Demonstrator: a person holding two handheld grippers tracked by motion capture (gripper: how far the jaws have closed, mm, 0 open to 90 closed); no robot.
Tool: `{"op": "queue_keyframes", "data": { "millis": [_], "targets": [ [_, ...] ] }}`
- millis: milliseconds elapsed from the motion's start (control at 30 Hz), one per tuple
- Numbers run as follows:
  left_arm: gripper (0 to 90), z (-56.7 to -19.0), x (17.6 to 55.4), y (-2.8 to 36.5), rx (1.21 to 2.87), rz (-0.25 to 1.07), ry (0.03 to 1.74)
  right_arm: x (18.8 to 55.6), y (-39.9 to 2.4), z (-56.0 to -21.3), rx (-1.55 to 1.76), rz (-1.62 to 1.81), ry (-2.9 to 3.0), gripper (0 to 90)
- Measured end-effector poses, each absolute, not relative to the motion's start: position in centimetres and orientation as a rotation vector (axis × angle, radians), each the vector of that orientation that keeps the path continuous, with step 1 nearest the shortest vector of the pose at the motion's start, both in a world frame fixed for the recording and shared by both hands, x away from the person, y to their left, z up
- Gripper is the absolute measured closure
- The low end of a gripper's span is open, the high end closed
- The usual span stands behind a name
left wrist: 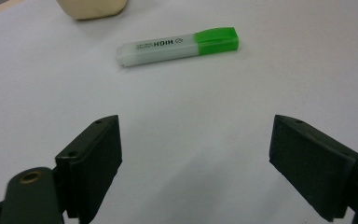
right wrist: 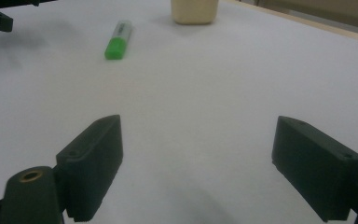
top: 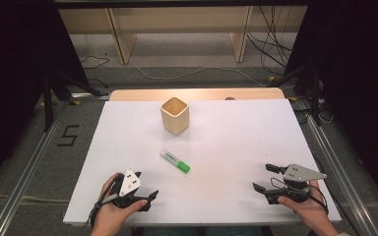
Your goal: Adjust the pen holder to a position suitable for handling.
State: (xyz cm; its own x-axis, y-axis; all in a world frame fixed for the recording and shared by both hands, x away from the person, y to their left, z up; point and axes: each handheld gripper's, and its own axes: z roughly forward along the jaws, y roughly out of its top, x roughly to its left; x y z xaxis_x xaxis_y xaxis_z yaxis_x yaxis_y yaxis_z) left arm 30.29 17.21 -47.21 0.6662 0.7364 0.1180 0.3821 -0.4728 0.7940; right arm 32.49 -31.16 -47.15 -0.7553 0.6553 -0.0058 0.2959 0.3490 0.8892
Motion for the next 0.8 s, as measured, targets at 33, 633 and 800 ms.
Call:
{"op": "queue_keyframes", "data": {
  "millis": [33,633,800],
  "targets": [
    [16.7,-47.2,30.3,17.2,2.105,0.584,0.861,32.5,-31.2,-47.1,0.838,1.373,2.255,17.2],
    [51.2,-45.0,33.3,15.0,2.077,0.631,0.894,32.4,-30.9,-47.0,0.844,1.371,2.252,17.2],
    [72.6,-44.8,35.2,13.9,2.105,0.519,0.963,32.4,-31.0,-47.0,0.846,1.370,2.250,17.2]
  ]
}}
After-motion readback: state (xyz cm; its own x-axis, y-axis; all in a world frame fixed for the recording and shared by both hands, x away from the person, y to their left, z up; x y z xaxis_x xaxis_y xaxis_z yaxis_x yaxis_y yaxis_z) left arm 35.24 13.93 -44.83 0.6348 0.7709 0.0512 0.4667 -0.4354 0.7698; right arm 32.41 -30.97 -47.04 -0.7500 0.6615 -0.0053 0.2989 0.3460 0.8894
